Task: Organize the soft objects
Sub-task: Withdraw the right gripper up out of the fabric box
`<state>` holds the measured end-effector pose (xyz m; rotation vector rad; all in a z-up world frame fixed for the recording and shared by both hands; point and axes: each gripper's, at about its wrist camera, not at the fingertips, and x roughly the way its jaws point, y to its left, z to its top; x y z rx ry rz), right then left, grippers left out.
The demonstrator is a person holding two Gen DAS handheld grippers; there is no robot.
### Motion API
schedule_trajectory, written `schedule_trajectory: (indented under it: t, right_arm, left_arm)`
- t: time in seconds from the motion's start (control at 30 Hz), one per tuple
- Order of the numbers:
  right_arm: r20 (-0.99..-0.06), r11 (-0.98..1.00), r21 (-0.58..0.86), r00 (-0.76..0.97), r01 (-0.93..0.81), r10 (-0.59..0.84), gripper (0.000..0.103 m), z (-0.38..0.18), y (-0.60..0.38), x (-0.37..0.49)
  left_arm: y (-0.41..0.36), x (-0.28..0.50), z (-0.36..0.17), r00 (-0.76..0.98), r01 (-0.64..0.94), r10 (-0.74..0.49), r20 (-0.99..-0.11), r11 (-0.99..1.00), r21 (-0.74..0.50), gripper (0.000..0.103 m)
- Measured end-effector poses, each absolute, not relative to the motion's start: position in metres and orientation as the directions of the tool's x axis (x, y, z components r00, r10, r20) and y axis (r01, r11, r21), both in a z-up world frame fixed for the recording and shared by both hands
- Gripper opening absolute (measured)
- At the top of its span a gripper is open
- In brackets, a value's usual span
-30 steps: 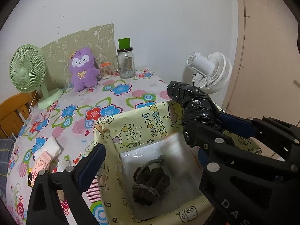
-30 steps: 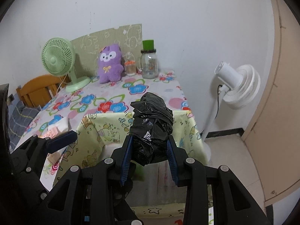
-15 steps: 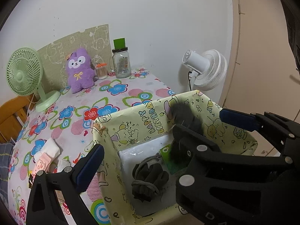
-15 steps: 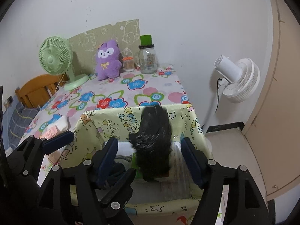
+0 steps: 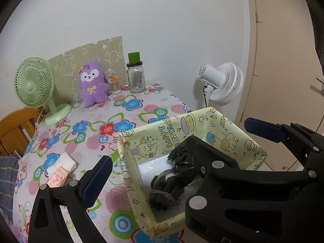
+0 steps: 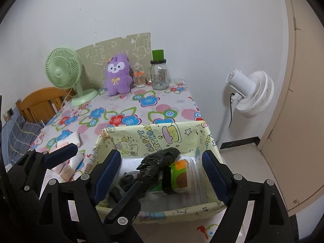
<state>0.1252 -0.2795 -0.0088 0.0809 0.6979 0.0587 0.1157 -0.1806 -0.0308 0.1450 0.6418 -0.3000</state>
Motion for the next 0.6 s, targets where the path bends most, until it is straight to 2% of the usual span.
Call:
schedule_trajectory:
  t: [0.6]
  right_arm:
    - [-0.565,0.996,0.089,0.822,-0.022,0.068,0.091,0.030,-0.238,0.091]
  left_arm:
    - [-0.140,0.082,0.002,0.809,0.306,-0.227,-0.542,0.950,0.061,0.103]
